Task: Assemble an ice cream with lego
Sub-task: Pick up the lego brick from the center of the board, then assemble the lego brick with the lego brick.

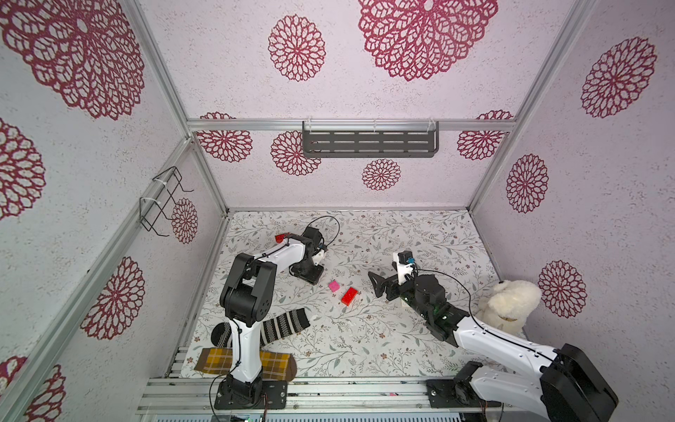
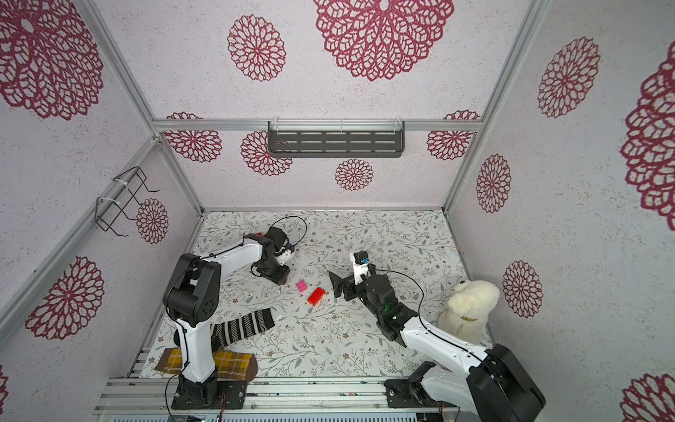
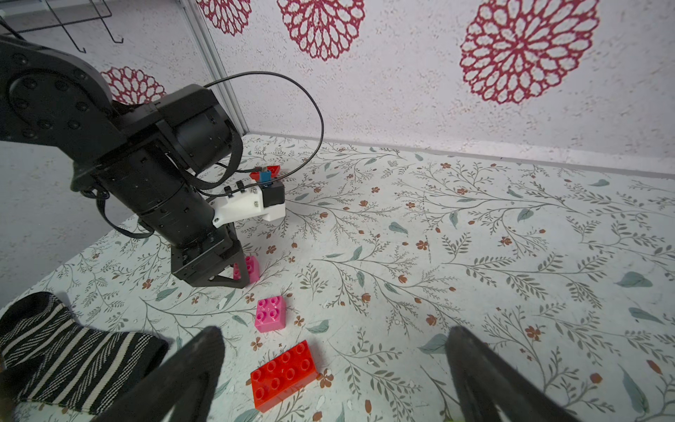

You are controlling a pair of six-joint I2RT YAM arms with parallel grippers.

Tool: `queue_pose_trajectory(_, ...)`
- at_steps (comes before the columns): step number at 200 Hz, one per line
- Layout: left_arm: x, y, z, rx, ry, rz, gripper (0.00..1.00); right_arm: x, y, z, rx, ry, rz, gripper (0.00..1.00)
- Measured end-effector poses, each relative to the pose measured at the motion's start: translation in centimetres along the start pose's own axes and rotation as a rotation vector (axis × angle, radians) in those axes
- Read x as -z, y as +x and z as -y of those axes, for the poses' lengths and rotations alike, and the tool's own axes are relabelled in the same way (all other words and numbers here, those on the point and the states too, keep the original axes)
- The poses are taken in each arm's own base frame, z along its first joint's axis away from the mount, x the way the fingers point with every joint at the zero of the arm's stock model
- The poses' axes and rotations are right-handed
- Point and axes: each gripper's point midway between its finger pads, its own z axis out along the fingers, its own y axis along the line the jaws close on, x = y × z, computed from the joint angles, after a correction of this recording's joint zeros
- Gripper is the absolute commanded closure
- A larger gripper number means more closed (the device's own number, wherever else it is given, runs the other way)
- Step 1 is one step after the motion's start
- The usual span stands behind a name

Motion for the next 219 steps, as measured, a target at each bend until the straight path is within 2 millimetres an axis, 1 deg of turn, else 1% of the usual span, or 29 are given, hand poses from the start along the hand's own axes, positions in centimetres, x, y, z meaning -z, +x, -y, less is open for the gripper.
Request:
queue_pose_trajectory(30, -0.5, -0.1, -0.1, -0.002, -0.011, -0.013, 0.58, 0.0, 0.0, 0.0, 0.000, 0.000, 0.000, 0.01)
queue_pose_trajectory(48, -0.5, -0.1, -0.1, -0.004, -0.013, -0.013, 0.66, 0.0, 0.0, 0.0, 0.000, 0.000, 0.000, 0.01)
queue_pose_trajectory(68, -0.4, -0.2, 0.0, -0.006, -0.012, -0.012, 0.73, 0.0, 0.0, 0.0, 0.000, 0.000, 0.000, 0.01)
queue_pose_trajectory(104, -0.2, -0.5, 0.4, 0.001, -0.008, -0.007, 0.97, 0.0, 0.0, 0.0, 0.000, 0.000, 0.000, 0.01)
queue_pose_trajectory(114, 0.0, -0.7, 0.6, 0.009, -0.008, -0.003, 1.00, 0.0, 0.0, 0.0, 0.000, 0.000, 0.000, 0.01)
queue_pose_trajectory(119, 0.2, -0.8, 0.7, 0.012, -0.005, 0.001, 1.00, 0.0, 0.0, 0.0, 0.000, 0.000, 0.000, 0.01)
queue_pose_trajectory(129, 0.8, -1.0, 1.1, 0.017, -0.001, 0.016, 1.00, 0.0, 0.0, 0.0, -0.001, 0.000, 0.000, 0.01)
queue_pose_trajectory(136, 1.7, -1.3, 1.7, 0.014, 0.007, 0.035, 1.00, 0.0, 0.0, 0.0, -0.001, 0.001, 0.000, 0.01)
queue_pose_trajectory(150, 4.2, -1.9, 3.1, -0.013, 0.024, 0.095, 1.00, 0.0, 0.0, 0.1, -0.003, 0.004, 0.000, 0.01)
queue_pose_trajectory(162, 6.7, -2.6, 4.7, -0.056, 0.040, 0.162, 1.00, -0.1, 0.1, 0.5, -0.012, 0.014, -0.003, 0.01)
queue_pose_trajectory(175, 8.6, -3.0, 6.1, -0.109, 0.051, 0.212, 1.00, -0.3, 0.4, 1.3, -0.035, 0.037, -0.020, 0.01)
queue_pose_trajectory(183, 9.1, -3.3, 6.9, -0.137, 0.060, 0.224, 1.00, -0.6, 0.7, 2.3, -0.058, 0.058, -0.037, 0.01)
queue_pose_trajectory(190, 9.0, -3.4, 7.4, -0.161, 0.067, 0.222, 1.00, -0.7, 1.0, 3.2, -0.086, 0.075, -0.052, 0.01)
queue_pose_trajectory(202, 8.0, -3.6, 7.7, -0.189, 0.076, 0.198, 1.00, -1.0, 1.5, 5.1, -0.137, 0.111, -0.073, 0.01)
queue_pose_trajectory(219, 5.1, -3.2, 7.7, -0.215, 0.085, 0.128, 1.00, -1.0, 2.3, 7.2, -0.197, 0.159, -0.101, 0.01)
